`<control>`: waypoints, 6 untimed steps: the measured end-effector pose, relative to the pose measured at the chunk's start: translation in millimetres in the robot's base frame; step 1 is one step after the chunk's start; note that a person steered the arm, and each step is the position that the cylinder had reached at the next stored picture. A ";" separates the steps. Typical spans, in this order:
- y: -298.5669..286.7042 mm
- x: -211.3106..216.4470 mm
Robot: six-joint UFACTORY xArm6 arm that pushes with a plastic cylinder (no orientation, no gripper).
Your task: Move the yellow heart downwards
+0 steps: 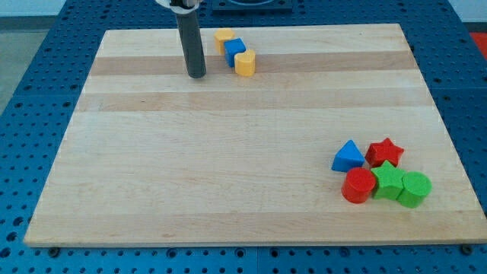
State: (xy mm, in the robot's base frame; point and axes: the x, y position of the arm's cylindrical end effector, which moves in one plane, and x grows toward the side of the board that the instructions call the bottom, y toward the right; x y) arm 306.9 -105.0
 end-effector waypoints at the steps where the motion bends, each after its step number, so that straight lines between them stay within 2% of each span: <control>1: 0.5 -24.9; 4: 63.6 -32.7; 6: 74.9 2.3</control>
State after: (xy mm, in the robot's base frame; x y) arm 309.1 -30.0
